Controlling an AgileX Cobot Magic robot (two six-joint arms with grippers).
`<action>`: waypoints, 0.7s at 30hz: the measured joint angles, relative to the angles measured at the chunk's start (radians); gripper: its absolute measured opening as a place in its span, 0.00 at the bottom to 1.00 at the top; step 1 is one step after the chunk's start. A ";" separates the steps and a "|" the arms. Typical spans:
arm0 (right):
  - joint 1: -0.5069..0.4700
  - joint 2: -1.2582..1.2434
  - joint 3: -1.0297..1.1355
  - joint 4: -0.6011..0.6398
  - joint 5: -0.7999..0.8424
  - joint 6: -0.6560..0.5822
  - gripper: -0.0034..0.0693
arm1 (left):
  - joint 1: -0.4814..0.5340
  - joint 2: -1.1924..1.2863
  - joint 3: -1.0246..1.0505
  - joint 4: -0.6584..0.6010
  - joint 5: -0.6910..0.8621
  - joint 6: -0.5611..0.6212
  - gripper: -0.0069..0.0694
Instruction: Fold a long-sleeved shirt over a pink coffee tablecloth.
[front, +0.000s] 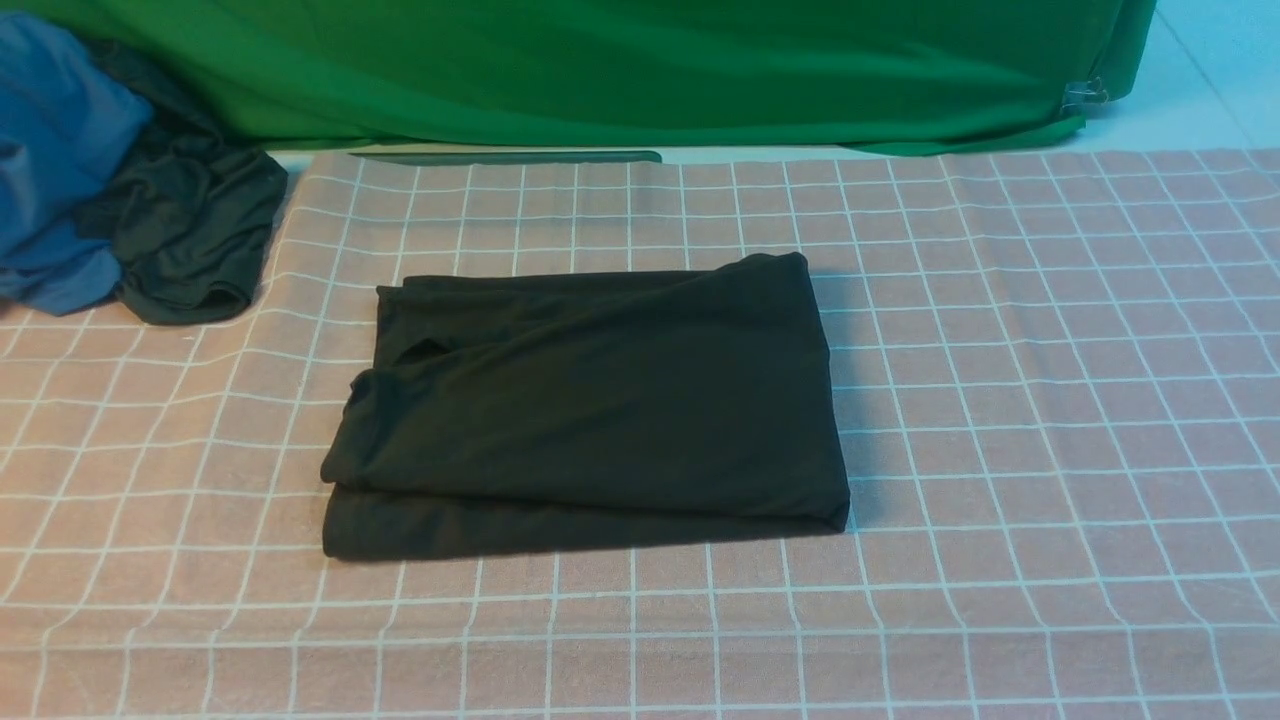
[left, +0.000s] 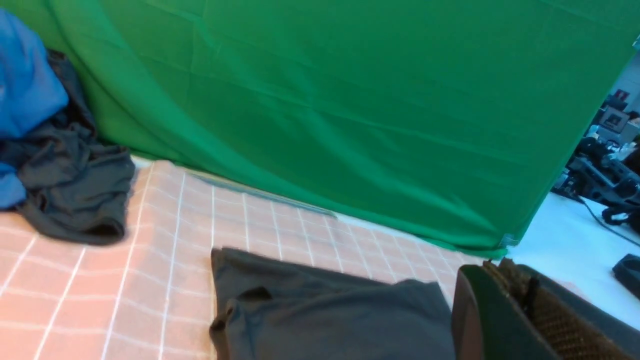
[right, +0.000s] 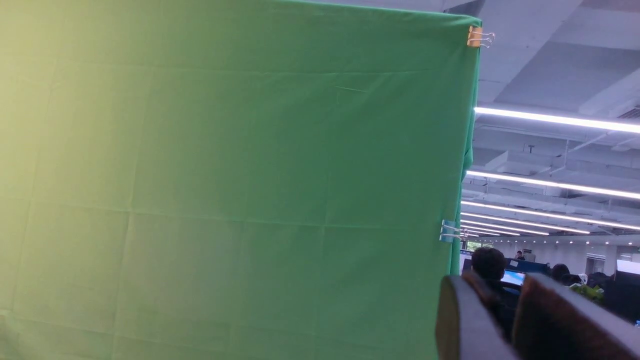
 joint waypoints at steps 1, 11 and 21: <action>0.000 0.000 0.000 0.000 0.000 0.000 0.32 | 0.000 0.000 0.008 0.001 -0.018 0.003 0.11; 0.000 0.000 0.000 0.000 0.000 0.001 0.35 | 0.180 0.000 0.332 -0.023 -0.304 0.093 0.11; 0.000 0.000 0.000 0.000 0.000 0.001 0.37 | 0.218 0.000 0.455 -0.016 -0.321 0.092 0.11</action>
